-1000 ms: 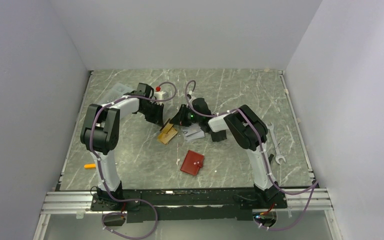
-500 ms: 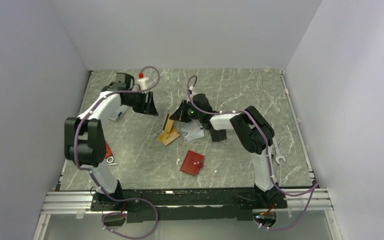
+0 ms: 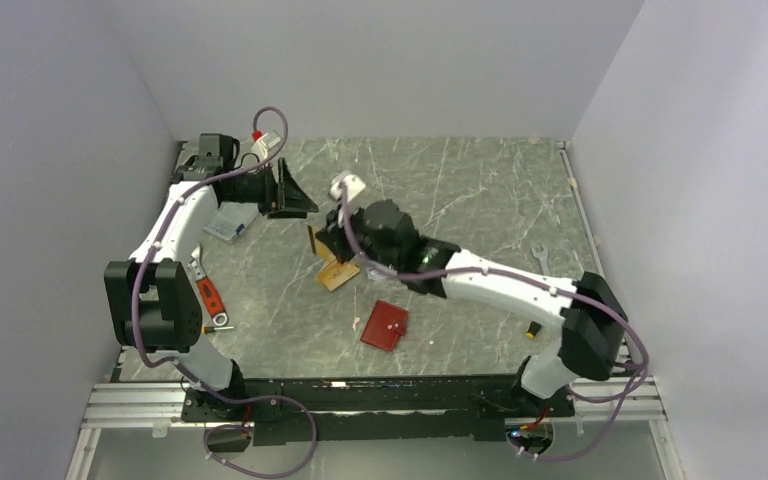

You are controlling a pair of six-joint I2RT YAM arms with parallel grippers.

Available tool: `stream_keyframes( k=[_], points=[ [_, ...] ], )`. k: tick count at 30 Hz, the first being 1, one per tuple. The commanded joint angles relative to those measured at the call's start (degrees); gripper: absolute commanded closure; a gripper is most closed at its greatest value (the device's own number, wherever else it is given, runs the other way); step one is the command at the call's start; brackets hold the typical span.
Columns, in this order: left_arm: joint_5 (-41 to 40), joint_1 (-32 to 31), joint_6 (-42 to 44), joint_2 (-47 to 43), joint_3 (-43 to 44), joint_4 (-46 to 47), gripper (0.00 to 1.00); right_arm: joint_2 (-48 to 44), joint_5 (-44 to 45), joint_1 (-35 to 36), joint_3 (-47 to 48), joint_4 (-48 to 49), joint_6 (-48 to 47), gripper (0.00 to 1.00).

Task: Put the credit cards into the card holder
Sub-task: Pick up the credit card from the center of the board.

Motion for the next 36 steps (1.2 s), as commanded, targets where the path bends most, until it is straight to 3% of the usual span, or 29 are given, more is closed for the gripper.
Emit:
stream_keyframes(
  k=[1,5,9,21,29,36],
  points=[
    [8.9,0.0,-6.3,0.2,-0.8,-1.4,0.23,-3.8,22.6,9.2,1.9,-7.3,-24.1,1.0],
    [11.1,0.0,-10.4,0.1,-2.0,-0.1,0.22,-2.8,32.7,14.9,2.4,-5.5,-35.5,1.0],
    [11.0,0.0,-11.7,0.0,-0.9,-1.4,0.2,0.1,44.0,19.4,0.3,5.0,-52.0,1.0],
    [15.3,1.0,-17.3,1.5,0.3,0.3,0.26,13.3,47.5,23.7,-3.8,41.2,-91.1,1.0],
    [17.5,2.0,-21.8,-1.0,-3.5,5.7,0.34,21.4,45.8,24.5,-5.8,55.9,-101.1,1.0],
    [15.7,2.0,-19.3,-1.2,-2.9,3.8,0.39,26.1,45.0,24.5,-4.9,67.1,-108.9,1.0]
  ],
)
